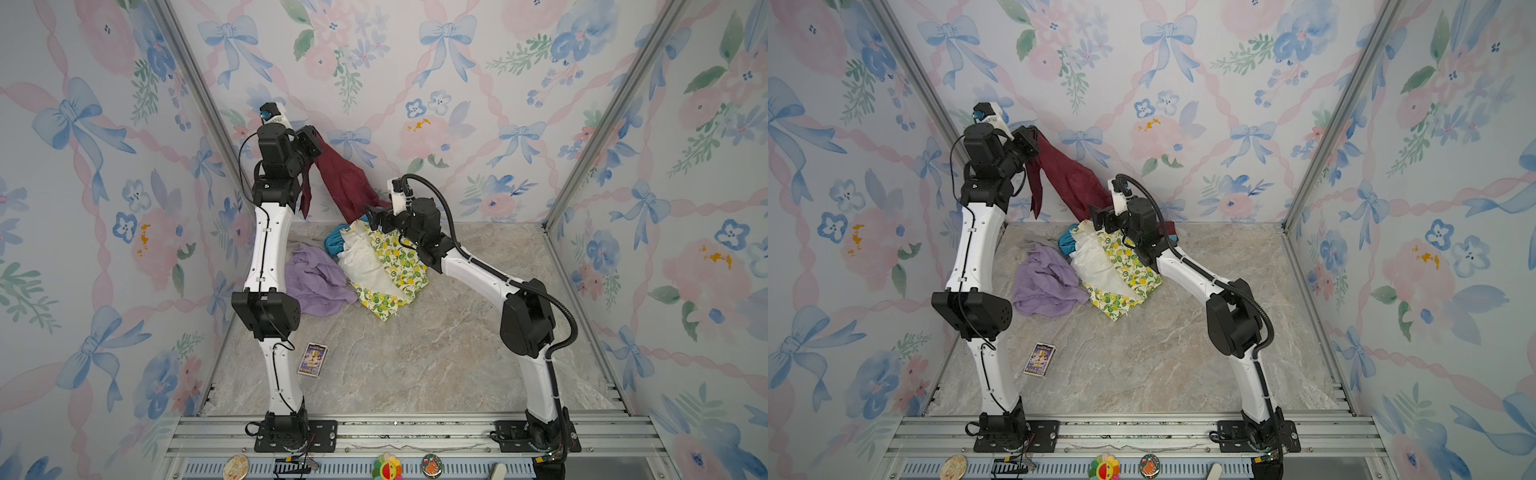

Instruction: Pick out a specific cloth from the pile

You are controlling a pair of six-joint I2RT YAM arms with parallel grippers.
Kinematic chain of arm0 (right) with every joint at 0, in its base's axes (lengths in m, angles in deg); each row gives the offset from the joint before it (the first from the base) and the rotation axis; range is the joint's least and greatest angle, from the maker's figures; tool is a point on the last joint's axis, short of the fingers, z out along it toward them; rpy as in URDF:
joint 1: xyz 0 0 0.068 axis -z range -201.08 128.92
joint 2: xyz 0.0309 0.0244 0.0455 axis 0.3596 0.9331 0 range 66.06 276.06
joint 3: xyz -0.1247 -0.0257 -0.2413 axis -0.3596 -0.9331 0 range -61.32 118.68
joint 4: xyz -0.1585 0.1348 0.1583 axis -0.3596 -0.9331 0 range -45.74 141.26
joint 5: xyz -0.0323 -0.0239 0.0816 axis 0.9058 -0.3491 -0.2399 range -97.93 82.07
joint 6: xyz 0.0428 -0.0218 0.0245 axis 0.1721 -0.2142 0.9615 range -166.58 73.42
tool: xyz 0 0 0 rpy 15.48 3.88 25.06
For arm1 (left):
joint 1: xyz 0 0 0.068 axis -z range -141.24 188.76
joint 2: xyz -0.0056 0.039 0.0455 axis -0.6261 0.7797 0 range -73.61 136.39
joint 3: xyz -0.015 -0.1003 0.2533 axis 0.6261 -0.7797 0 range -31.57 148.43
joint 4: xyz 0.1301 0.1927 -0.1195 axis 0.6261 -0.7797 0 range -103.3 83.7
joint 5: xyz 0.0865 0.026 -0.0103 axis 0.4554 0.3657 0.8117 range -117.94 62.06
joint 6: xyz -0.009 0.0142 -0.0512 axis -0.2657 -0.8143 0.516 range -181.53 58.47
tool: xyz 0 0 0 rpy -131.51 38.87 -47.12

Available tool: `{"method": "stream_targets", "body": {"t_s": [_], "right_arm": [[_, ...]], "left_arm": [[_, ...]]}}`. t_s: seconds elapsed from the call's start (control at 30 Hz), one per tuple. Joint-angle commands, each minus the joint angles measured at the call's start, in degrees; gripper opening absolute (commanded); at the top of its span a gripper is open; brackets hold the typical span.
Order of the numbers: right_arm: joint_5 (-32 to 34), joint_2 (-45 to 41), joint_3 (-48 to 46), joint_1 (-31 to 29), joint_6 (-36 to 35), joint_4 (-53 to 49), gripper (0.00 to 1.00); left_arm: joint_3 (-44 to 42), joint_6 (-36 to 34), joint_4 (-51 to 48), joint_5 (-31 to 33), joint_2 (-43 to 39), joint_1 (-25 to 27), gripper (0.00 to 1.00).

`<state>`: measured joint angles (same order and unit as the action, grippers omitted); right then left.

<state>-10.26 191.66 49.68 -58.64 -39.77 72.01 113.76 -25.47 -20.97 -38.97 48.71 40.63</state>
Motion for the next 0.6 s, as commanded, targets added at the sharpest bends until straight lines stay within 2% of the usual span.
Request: {"method": "stream_targets", "body": {"t_s": [0.0,0.33,0.43,0.57], "right_arm": [[-1.18,3.55,1.92,-0.06,0.75,13.19,0.97],[2.13,17.71,15.02,-0.23,1.33,25.84,0.97],[2.11,22.57,22.67,-0.07,2.21,25.17,0.97],[3.84,31.17,38.03,-0.13,2.18,19.09,0.97]], "left_arm": [[-1.89,-0.85,2.44,-3.17,-3.15,3.34,0.0],[-3.75,-0.44,2.45,-4.16,-3.07,9.63,0.0],[-3.36,0.6,2.46,-5.4,-2.1,10.26,0.0],[-2.6,1.5,2.44,-6.52,-1.07,11.3,0.0]]}}
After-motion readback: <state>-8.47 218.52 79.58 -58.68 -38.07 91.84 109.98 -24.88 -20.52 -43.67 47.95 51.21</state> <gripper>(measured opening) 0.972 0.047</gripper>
